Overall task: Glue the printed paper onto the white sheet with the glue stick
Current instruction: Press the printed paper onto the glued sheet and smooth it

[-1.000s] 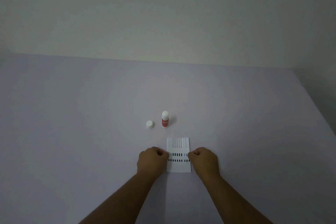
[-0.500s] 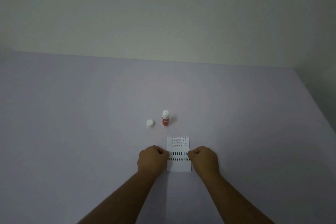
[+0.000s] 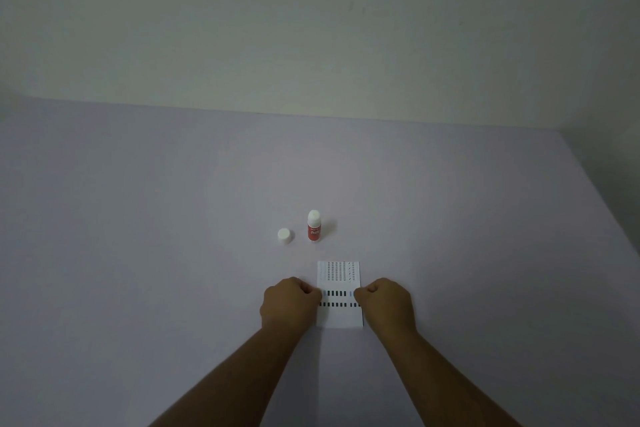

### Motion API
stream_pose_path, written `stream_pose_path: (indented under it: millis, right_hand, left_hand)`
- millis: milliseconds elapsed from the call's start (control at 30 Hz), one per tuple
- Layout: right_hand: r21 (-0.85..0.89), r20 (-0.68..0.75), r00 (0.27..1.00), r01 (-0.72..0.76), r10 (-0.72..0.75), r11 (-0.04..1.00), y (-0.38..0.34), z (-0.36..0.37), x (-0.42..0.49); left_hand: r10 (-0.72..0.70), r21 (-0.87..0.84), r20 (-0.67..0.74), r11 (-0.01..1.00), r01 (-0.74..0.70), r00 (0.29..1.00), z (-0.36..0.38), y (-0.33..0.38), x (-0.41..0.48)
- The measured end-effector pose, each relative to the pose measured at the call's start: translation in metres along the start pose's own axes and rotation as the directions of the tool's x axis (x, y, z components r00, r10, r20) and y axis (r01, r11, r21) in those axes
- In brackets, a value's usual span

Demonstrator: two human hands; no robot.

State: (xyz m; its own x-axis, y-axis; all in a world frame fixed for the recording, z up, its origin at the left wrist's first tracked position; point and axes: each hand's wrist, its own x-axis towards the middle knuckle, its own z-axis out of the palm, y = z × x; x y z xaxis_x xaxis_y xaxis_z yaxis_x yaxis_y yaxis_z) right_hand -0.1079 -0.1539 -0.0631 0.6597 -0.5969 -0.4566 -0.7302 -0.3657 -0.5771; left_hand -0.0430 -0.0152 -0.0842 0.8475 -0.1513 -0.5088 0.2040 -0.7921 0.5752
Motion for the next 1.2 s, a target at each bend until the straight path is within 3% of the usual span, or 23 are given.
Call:
stream_pose_path:
  millis: [400, 500, 600, 700, 900, 1200]
  right_hand:
    - [-0.057, -0.014, 1.0, -0.027, 0.026, 0.998, 0.0, 0.007, 0.004]
    - [0.011, -0.056, 0.998, -0.023, 0.023, 1.0, 0.001, 0.008, 0.005]
    - [0.029, -0.066, 0.994, 0.092, -0.09, 0.995, 0.005, 0.01, 0.002]
    - [-0.013, -0.1, 0.971, 0.217, -0.217, 0.976, 0.011, 0.014, -0.001]
    - [-0.233, -0.057, 0.905, 0.398, -0.421, 0.887, 0.024, 0.021, -0.008]
    - [-0.303, 0.004, 0.848, 0.506, -0.53, 0.808, 0.005, 0.051, -0.019]
  left_hand:
    - [-0.001, 0.037, -0.032, 0.999, 0.002, 0.999, 0.004, 0.0, 0.001]
    - [0.111, 0.113, -0.11, 0.989, -0.098, 0.988, 0.005, -0.001, 0.0]
    - [0.346, 0.279, -0.151, 0.914, -0.296, 0.926, 0.009, -0.008, 0.0]
    - [0.453, 0.411, -0.071, 0.825, -0.388, 0.888, 0.012, -0.013, 0.001]
    - [0.541, 0.576, 0.084, 0.659, -0.483, 0.837, 0.004, -0.03, 0.0]
    - [0.521, 0.636, 0.117, 0.614, -0.466, 0.846, -0.033, -0.064, -0.004]
